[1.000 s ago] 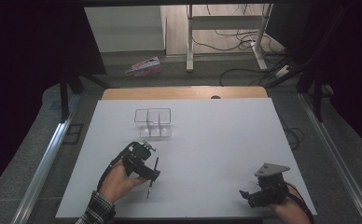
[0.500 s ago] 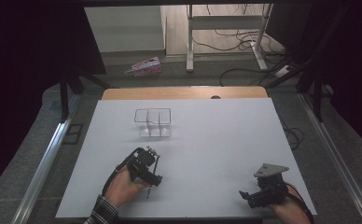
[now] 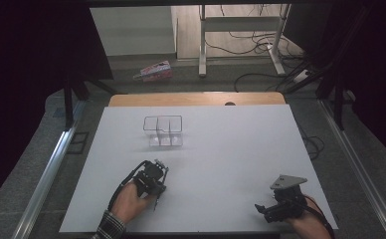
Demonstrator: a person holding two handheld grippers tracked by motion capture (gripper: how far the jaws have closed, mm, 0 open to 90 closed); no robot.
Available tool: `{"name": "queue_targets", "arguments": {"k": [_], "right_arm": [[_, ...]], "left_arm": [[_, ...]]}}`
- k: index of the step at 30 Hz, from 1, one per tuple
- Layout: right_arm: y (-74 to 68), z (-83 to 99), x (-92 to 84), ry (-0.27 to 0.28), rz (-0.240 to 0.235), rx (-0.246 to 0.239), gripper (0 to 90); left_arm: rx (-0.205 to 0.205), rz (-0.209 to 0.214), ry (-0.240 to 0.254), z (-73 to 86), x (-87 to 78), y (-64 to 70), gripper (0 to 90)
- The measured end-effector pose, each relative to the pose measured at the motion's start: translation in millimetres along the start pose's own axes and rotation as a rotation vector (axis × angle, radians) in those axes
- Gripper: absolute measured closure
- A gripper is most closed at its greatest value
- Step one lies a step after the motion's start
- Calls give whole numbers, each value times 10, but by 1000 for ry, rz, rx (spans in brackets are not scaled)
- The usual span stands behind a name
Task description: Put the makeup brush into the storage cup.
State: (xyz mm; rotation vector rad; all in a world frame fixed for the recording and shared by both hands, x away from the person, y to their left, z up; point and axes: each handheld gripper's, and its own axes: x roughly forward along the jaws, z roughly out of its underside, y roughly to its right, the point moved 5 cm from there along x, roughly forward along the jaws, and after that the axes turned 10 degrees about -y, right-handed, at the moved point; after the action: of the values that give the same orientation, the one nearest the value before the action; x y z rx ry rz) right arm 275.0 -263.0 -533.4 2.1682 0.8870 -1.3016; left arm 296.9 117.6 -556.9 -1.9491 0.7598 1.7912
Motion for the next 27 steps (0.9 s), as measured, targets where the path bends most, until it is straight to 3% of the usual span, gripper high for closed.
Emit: {"name": "queue_targets", "arguments": {"k": [1, 5, 15, 27], "right_arm": [[-1, 0, 1, 0, 2, 0, 5], [-3, 0, 2, -1, 1, 0, 6], [9, -1, -5, 6, 3, -1, 6], [33, -1, -15, 17, 5, 14, 5]], "left_arm": [[19, -9, 7, 7, 4, 8, 858], [44, -29, 10, 7, 3, 19, 860], [65, 26, 63, 60, -27, -11, 859], [94, 108, 193, 116, -303, 31, 859]]}}
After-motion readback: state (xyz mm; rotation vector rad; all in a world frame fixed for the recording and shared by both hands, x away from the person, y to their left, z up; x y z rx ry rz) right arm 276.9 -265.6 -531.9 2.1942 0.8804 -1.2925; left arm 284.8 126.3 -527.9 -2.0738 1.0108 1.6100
